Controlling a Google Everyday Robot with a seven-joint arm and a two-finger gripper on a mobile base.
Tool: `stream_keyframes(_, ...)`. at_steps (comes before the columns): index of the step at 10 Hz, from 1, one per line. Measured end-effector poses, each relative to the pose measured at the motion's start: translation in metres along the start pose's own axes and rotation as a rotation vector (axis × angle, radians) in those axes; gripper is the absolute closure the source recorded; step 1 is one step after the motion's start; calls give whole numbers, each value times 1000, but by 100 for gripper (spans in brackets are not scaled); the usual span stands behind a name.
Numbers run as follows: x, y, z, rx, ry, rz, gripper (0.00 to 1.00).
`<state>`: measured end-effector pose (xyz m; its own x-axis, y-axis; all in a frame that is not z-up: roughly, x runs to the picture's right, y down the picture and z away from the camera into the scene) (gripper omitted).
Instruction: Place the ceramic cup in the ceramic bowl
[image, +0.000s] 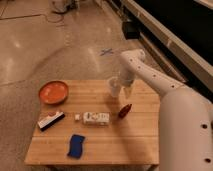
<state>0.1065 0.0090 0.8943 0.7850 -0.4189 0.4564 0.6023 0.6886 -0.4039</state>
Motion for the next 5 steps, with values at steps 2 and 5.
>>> stream_keyframes(2, 0, -4, -2, 56, -5, -27, 70)
stream_keyframes(5, -10, -15, -9, 120, -17, -65, 97)
